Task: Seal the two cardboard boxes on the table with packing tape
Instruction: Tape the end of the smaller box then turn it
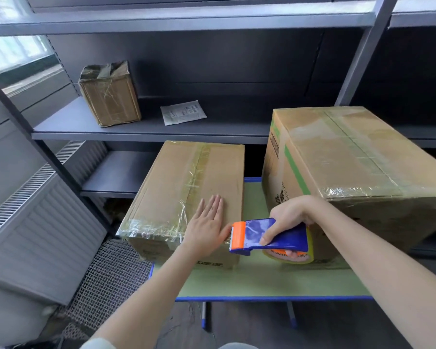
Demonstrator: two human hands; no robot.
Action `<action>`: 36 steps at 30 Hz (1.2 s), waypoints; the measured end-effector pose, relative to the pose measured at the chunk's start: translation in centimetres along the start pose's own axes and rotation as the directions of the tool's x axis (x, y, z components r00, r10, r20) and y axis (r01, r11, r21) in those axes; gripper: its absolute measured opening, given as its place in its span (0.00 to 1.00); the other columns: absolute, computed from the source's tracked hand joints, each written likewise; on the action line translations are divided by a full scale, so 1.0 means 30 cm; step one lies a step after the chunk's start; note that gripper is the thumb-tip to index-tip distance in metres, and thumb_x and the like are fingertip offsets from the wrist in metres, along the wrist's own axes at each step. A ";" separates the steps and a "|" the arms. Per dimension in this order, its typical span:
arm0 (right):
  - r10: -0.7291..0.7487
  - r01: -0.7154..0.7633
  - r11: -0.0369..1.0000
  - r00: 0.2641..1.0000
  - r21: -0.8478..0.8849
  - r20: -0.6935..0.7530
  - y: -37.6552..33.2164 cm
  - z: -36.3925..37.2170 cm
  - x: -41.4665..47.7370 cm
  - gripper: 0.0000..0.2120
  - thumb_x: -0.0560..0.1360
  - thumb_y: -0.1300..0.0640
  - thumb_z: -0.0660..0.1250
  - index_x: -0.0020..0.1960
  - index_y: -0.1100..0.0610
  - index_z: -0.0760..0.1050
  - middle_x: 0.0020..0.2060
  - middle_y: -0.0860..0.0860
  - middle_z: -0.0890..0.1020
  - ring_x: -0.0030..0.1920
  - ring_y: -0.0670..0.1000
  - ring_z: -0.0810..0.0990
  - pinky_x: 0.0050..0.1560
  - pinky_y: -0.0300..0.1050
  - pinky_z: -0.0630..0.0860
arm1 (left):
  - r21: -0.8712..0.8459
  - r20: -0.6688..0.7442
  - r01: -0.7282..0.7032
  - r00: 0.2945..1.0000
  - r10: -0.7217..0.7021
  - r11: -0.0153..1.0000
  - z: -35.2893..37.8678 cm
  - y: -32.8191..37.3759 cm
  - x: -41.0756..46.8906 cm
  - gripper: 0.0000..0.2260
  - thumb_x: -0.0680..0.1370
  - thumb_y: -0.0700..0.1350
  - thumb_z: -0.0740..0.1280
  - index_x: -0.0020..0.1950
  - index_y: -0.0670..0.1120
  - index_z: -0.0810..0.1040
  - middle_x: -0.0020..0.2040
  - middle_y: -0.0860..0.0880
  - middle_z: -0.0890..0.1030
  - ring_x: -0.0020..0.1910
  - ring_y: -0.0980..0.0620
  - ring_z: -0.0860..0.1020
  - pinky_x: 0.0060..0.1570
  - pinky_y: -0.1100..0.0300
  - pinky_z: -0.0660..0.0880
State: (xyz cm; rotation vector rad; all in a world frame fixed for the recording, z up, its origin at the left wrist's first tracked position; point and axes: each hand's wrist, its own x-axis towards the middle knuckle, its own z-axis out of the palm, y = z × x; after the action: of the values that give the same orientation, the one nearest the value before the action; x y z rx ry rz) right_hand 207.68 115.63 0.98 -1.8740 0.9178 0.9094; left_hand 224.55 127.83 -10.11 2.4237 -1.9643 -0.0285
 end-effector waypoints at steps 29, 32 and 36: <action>0.073 -0.075 0.997 0.996 0.023 0.060 0.062 -0.046 -0.032 0.18 0.70 0.44 0.71 0.41 0.61 0.75 0.30 0.55 0.82 0.31 0.51 0.82 0.37 0.42 0.79 | -0.010 0.047 -0.020 0.999 0.020 1.000 -0.009 -0.071 -0.036 0.44 0.74 0.71 0.46 0.76 0.41 0.37 0.77 0.47 0.39 0.74 0.55 0.36 0.73 0.55 0.33; 0.036 -0.037 0.999 0.997 0.017 0.063 0.071 -0.039 -0.031 0.17 0.71 0.46 0.71 0.38 0.60 0.75 0.30 0.54 0.82 0.30 0.50 0.81 0.38 0.42 0.78 | -0.014 0.047 -0.016 0.999 0.016 1.000 -0.011 -0.071 -0.036 0.44 0.74 0.71 0.46 0.76 0.41 0.38 0.77 0.47 0.39 0.75 0.55 0.36 0.73 0.55 0.34; 0.052 -0.049 0.998 0.995 -0.040 0.091 0.102 -0.050 -0.042 0.18 0.69 0.43 0.71 0.40 0.59 0.76 0.31 0.53 0.83 0.33 0.50 0.81 0.42 0.43 0.77 | -0.021 0.051 -0.006 0.999 0.008 1.000 -0.016 -0.068 -0.036 0.43 0.74 0.71 0.46 0.76 0.41 0.37 0.77 0.47 0.39 0.74 0.55 0.36 0.73 0.55 0.34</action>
State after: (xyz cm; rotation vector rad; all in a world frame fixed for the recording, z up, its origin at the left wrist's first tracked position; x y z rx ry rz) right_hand 204.84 113.43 1.53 -1.8317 0.9016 1.0409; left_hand 226.34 129.33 -9.67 2.4267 -1.9823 -0.1116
